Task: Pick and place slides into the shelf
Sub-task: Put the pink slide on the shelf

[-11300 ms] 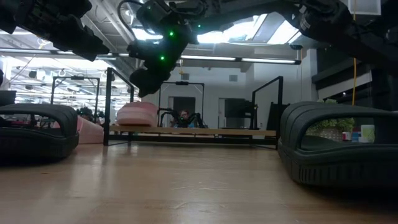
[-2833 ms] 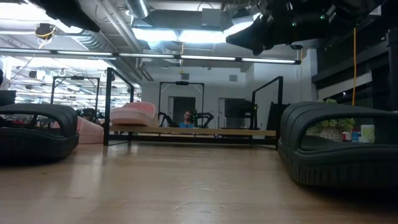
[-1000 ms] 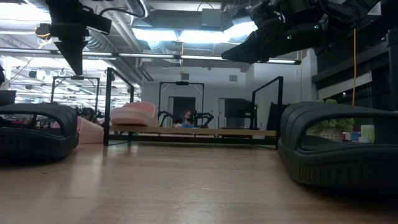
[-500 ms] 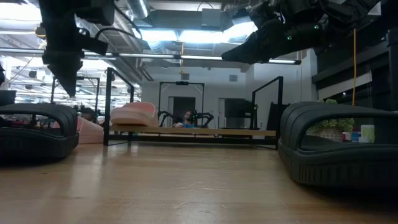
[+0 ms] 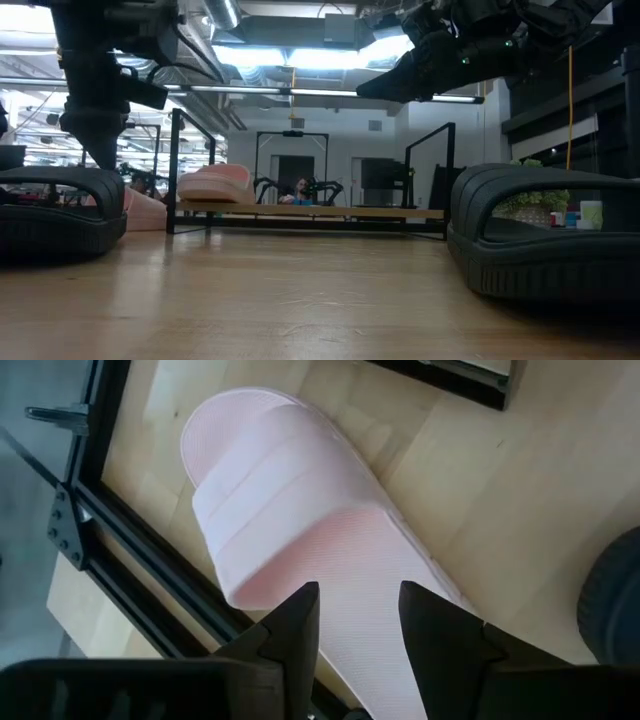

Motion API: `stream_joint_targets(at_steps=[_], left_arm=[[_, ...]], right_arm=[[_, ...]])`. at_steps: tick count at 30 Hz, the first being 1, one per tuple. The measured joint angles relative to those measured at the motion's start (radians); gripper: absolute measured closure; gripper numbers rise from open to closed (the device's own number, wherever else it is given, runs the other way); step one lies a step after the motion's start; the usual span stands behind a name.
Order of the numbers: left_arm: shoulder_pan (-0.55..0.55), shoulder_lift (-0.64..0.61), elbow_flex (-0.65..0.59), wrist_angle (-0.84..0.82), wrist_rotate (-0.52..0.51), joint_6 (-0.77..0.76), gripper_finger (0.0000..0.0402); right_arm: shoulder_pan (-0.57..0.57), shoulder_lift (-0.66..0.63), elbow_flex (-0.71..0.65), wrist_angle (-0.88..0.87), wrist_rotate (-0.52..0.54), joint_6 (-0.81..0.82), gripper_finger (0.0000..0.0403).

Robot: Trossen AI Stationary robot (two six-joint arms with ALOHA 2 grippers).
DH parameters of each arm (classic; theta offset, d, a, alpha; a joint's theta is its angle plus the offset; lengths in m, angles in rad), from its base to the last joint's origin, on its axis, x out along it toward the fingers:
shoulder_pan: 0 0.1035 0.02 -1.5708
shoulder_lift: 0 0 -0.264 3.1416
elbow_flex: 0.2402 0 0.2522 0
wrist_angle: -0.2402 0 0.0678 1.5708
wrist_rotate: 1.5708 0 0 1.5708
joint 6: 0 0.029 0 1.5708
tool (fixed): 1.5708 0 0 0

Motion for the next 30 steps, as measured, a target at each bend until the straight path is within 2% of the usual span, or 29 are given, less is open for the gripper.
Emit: stream_joint_targets(at_steps=[18,30], left_arm=[[0.0,0.139,0.0,-0.001,-0.002,-0.004,0.027],[0.015,0.146,0.0,-0.001,-0.02,-0.024,0.0271]], right_arm=[[0.0,0.0,0.0,0.003,0.0,0.0,0.0395],[0.0,0.0,0.0,0.004,0.0,0.0,0.0395]])
